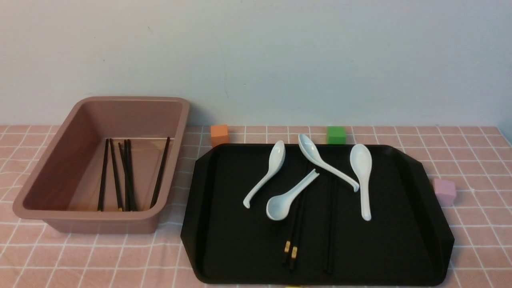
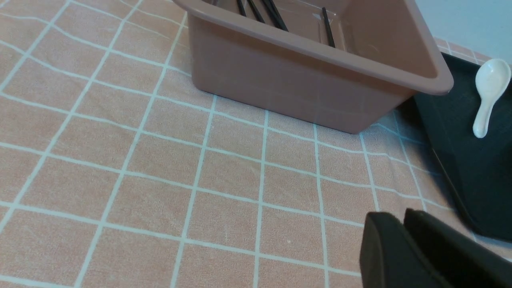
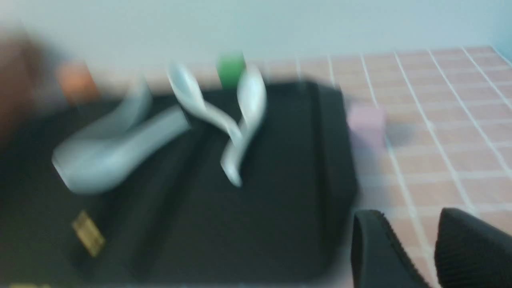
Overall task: On pink tablecloth take chopsticks from black tray and put them in box.
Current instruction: 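Move the gripper over the chopsticks on the black tray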
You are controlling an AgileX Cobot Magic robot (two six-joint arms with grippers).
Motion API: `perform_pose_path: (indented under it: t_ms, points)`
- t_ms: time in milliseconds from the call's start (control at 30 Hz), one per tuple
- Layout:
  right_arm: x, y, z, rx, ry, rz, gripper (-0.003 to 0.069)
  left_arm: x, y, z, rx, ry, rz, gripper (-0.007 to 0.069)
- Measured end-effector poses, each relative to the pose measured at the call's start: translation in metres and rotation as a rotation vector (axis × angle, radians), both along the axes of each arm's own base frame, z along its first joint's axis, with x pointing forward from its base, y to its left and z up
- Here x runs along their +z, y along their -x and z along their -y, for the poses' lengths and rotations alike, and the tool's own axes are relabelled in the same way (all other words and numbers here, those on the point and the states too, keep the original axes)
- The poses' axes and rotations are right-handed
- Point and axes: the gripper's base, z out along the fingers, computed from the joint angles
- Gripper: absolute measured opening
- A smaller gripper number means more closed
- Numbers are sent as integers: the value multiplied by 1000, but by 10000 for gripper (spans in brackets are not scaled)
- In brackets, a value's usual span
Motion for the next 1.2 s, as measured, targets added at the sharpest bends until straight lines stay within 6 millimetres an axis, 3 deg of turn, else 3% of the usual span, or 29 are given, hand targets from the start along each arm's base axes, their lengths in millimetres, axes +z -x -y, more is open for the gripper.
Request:
perform_pose_path:
  t_ms: [167,300,433,500,533,633,700,833,967,1100,1200]
  points:
    - [14,-1,2,-37,-359,122,240,0,0,0,0,0,0,75]
    - [22,1,0,-20,-470,91,240,0,0,0,0,0,0,78]
    - [51,1,-9,48,-391,-79,239,0,0,0,0,0,0,84]
    - [80,-5,-14,100,-237,-223,213,0,0,0,0,0,0,88]
    - [82,-6,-14,105,-226,-239,213,0,0,0,0,0,0,90]
    - [105,-31,-19,186,5,-528,139,0,0,0,0,0,0,94]
    - [105,-45,-19,206,67,-646,104,0,0,0,0,0,0,97]
    - [103,-92,-20,232,145,-889,13,0,0,0,0,0,0,103]
    - [95,-117,-25,251,118,-964,6,0,0,0,0,0,0,105]
    - [86,-137,-45,316,96,-975,6,0,0,0,0,0,0,111]
    - [81,-147,-70,364,97,-982,6,0,0,0,0,0,0,113]
